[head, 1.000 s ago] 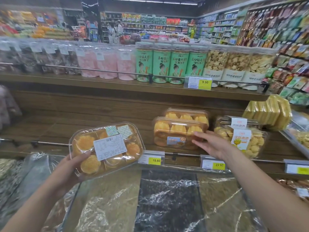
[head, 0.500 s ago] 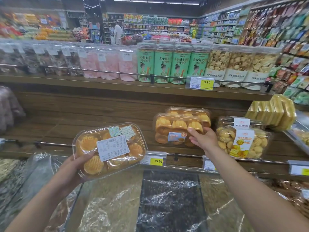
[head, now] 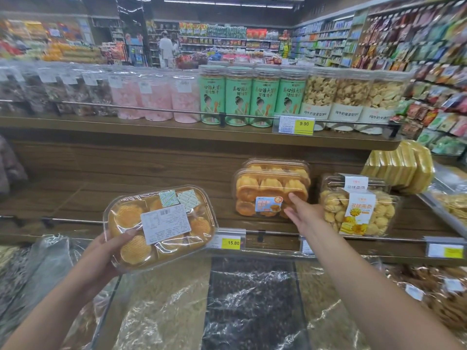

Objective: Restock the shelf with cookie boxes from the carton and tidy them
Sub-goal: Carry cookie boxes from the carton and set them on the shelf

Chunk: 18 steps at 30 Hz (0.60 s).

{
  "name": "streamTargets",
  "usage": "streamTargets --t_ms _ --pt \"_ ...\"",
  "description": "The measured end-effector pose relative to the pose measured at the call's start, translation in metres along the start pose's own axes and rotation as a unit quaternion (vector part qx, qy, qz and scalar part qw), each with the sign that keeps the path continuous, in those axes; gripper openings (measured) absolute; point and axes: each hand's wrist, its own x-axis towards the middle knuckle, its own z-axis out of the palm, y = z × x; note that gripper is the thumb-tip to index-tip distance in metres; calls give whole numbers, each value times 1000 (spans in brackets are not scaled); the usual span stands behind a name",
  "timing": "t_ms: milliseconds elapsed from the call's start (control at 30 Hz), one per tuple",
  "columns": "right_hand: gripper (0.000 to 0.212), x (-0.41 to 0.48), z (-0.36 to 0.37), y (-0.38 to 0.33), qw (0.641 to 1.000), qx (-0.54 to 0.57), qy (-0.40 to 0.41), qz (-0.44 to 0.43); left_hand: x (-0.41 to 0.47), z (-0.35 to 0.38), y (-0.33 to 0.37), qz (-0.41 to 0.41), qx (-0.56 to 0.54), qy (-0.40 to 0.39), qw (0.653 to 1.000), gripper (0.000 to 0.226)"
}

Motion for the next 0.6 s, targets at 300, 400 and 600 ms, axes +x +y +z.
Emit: streamTargets --t_ms 300,400,600 --pt "33 -10 4 29 753 -453 43 -476 -8 5 5 49 55 -16 997 115" --pt "45 -5 2 28 577 -585 80 -564 -7 4 4 50 46 -9 998 112" --pt "70 -7 12 24 446 -678 39 -583 -5 2 1 47 19 6 999 32"
